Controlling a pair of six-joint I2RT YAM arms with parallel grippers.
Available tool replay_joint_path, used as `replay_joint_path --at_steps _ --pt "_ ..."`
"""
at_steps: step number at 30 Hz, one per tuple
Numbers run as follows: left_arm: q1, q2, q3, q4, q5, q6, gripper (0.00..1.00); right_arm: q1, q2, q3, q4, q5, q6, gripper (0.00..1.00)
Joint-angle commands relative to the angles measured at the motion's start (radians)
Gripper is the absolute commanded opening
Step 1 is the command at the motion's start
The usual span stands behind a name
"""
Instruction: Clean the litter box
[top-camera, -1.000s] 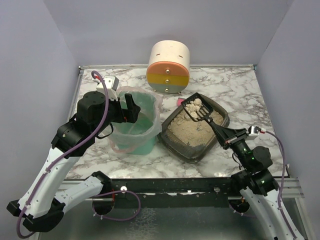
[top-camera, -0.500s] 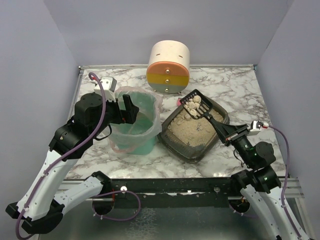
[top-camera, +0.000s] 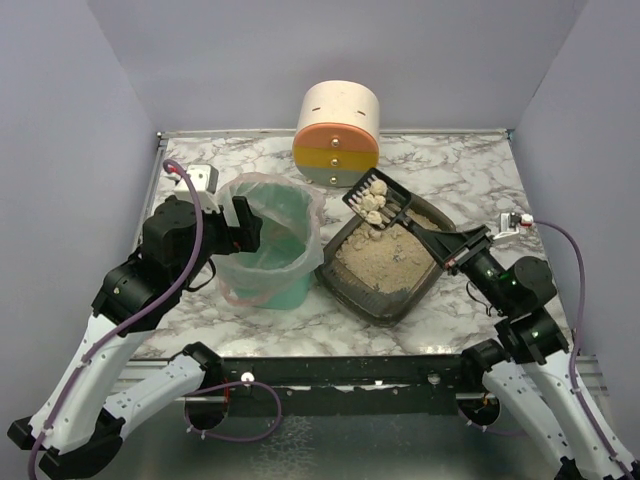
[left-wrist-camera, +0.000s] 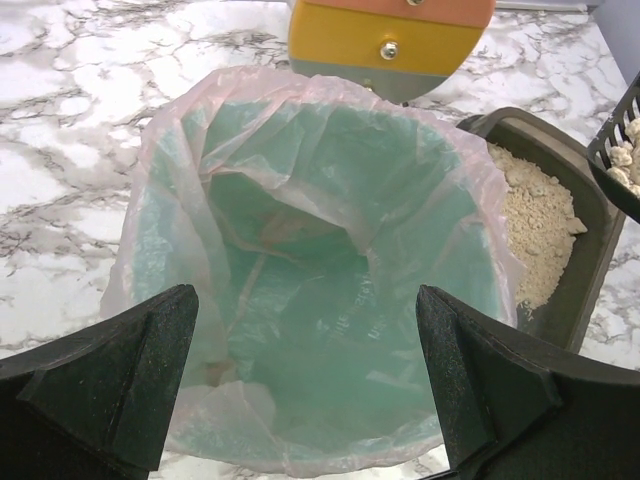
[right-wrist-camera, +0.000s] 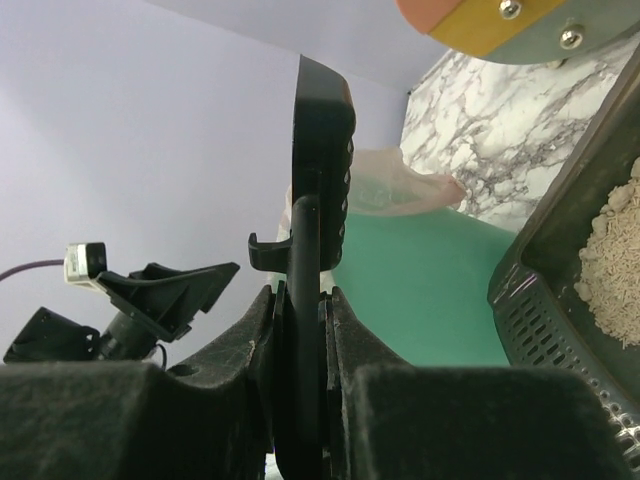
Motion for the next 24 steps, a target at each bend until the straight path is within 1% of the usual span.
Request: replay_joint_path --at_steps 1,7,10,17,20,24 --pt "0.002 -0.043 -0.020 -0.022 -0.066 0.004 0.99 0.003 0.064 0.065 0.097 -0.103 -0.086 0.01" --pt "0.002 -0.086 -0.037 -0.021 -0.110 0.009 0.99 0.004 0.220 0.101 0.228 -0.273 -0.080 0.01" --pt "0.002 -0.100 -0.055 -0.016 -0.133 0.006 0.99 0.004 0.299 0.148 0.248 -0.342 -0.100 0.00" --pt "0.002 -0.109 -0.063 -0.014 -0.148 0.003 0.99 0.026 0.433 0.279 0.153 -0.374 -0.217 0.00" --pt "0.002 -0.109 -0.066 -0.010 -0.152 0.003 0.99 0.072 0.485 0.338 0.112 -0.351 -0.275 0.00" --pt "0.002 -0.107 -0.072 -0.011 -0.168 0.004 0.99 0.154 0.565 0.450 -0.010 -0.284 -0.387 0.00"
